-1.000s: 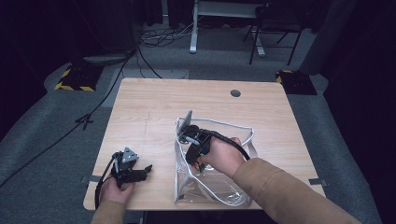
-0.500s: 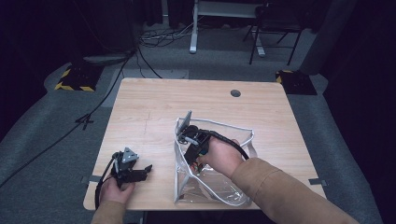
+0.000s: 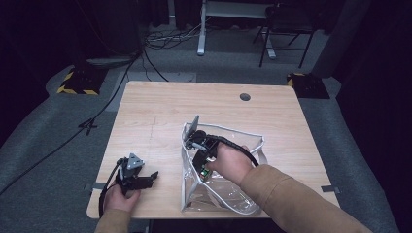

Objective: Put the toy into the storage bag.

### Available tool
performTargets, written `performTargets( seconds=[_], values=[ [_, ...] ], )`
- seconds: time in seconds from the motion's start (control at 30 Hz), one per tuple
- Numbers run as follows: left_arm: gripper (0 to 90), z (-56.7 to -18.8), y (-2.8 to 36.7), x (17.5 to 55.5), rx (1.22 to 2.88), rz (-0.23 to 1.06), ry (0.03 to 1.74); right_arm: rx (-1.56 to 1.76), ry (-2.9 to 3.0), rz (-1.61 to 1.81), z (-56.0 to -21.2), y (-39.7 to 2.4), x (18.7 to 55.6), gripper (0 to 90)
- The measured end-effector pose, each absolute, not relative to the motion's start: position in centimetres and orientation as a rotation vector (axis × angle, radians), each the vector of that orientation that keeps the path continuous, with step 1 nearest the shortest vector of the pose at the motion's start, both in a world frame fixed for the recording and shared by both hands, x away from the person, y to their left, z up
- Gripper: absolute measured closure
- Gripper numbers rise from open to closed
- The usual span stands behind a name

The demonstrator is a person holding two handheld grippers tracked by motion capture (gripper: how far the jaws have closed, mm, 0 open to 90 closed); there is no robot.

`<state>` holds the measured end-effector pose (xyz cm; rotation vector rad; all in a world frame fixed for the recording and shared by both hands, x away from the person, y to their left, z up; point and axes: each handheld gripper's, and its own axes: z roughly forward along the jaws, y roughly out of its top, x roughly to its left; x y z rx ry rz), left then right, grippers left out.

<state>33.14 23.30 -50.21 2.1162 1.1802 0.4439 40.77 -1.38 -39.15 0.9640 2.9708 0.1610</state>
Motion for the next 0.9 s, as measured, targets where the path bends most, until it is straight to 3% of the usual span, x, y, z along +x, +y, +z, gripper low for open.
performTargets(
  seconds=[0.33, 0.9],
  values=[
    [23.9, -50.2, 23.3, 33.1, 2.115, 0.445, 1.18, 0.975, 2.998, 0.136, -37.6, -2.0, 41.0, 39.9],
    [23.9, -50.3, 23.3, 33.2, 2.106, 0.448, 1.191, 0.938, 2.985, 0.524, -31.6, -6.4, 39.8, 39.5]
  ],
)
